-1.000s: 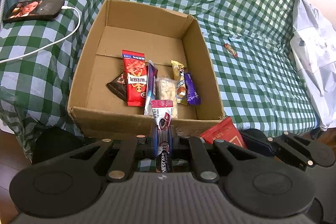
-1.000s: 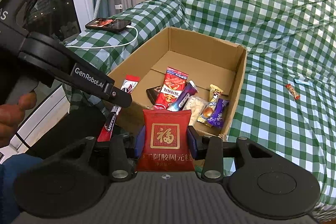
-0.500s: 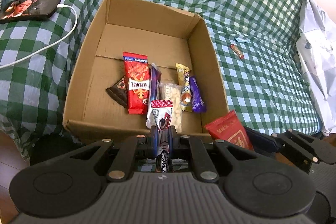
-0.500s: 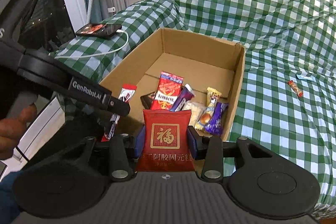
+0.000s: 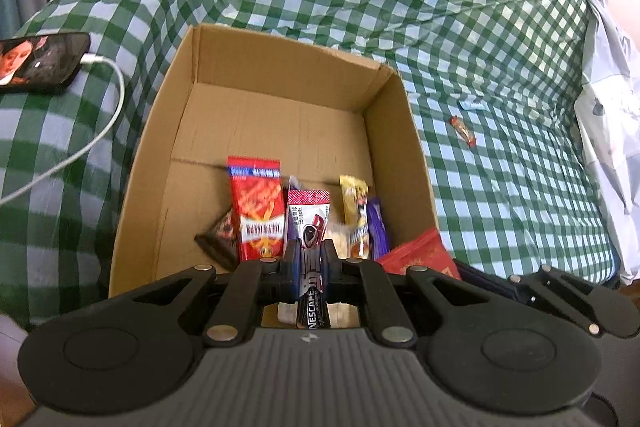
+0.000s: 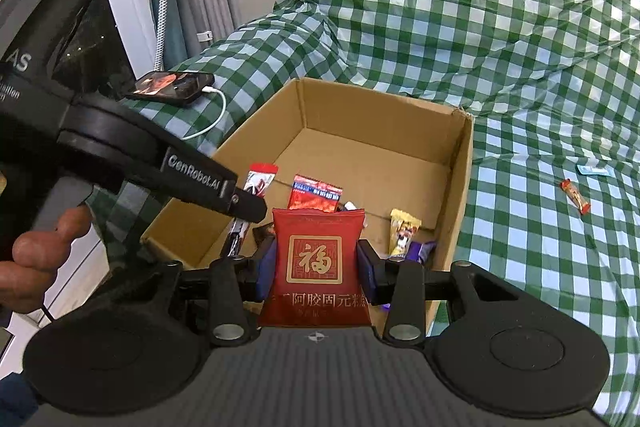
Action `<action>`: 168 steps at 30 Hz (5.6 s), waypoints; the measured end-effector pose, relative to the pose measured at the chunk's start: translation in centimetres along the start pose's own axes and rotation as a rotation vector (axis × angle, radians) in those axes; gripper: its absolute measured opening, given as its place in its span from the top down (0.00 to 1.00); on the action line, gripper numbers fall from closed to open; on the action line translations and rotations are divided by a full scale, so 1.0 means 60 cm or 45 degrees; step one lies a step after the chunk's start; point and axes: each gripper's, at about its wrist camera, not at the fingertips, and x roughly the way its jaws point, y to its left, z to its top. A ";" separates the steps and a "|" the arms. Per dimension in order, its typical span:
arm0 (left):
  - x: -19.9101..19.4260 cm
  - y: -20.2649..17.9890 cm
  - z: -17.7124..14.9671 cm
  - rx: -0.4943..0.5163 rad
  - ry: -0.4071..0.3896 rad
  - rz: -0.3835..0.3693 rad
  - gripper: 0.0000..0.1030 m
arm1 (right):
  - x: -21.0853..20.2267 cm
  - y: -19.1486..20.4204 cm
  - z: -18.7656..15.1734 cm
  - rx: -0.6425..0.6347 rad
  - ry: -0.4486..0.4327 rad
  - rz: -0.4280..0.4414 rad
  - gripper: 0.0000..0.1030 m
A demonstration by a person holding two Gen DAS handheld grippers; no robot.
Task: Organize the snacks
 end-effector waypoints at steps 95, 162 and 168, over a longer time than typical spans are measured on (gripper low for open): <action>-0.197 -0.064 -0.212 0.027 -0.129 0.162 0.00 | -0.200 0.105 -0.124 -0.092 -0.126 -0.130 0.03; 0.718 -0.578 0.301 0.133 0.331 0.159 0.24 | 0.052 -0.752 -0.146 0.659 -0.062 -0.648 0.03; 0.678 -0.520 0.284 0.207 0.285 0.190 0.82 | 0.142 -0.819 -0.086 0.491 -0.095 -0.555 0.04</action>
